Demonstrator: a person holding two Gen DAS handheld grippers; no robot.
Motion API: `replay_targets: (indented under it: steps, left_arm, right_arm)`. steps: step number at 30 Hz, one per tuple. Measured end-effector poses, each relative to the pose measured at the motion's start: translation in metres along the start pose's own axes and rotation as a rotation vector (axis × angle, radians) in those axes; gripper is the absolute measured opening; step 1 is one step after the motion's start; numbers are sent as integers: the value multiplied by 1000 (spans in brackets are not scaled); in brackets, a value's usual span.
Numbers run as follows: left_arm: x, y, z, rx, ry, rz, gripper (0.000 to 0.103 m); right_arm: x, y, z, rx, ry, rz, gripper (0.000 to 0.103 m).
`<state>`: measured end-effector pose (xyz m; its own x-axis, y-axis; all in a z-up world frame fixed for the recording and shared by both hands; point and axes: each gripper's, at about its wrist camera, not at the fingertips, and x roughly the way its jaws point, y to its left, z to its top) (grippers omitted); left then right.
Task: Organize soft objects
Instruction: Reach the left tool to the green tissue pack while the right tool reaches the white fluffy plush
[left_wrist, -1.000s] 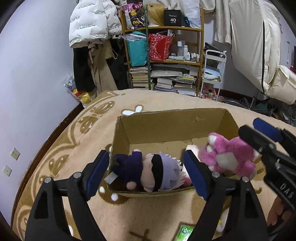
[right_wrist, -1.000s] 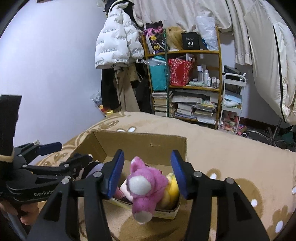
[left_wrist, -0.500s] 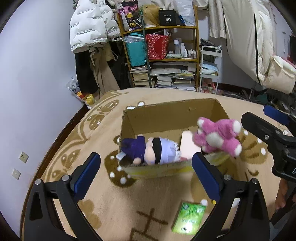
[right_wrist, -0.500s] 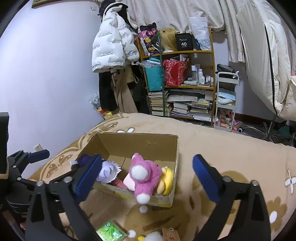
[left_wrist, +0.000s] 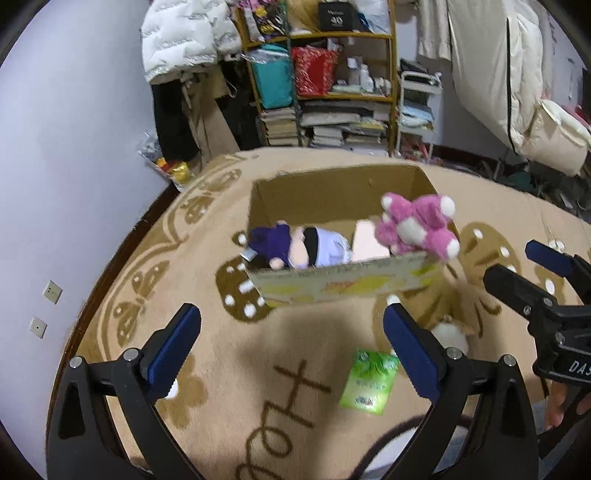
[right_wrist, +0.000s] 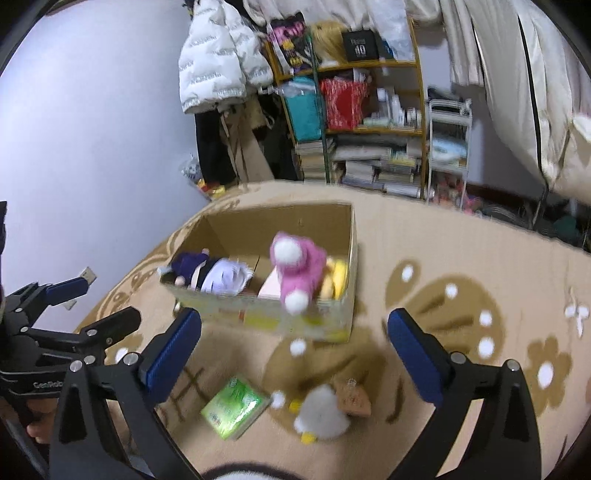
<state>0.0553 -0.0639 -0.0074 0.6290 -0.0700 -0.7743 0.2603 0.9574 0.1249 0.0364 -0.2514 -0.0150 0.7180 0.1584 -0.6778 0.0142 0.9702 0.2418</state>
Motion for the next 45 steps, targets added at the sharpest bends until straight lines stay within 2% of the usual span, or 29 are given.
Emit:
replay_targets:
  steps: [6, 17, 30, 41, 43, 45]
  left_arm:
    - [25, -12, -9, 11, 88, -50, 98]
    - [68, -28, -24, 27, 220, -92, 98]
    - [106, -55, -43, 117, 339, -137, 98]
    - [128, -71, -56, 159, 414, -149, 98]
    - [133, -70, -59, 166, 427, -142, 98]
    - [136, -70, -61, 167, 438, -135, 98]
  right_arm:
    - [5, -11, -11, 25, 60, -15, 103]
    - [43, -28, -24, 111, 220, -28, 103]
    - [93, -49, -48, 254, 407, -2, 95]
    - [112, -50, -61, 285, 498, -7, 94]
    - [115, -50, -64, 284, 510, -5, 89]
    - [117, -50, -67, 281, 531, 4, 67]
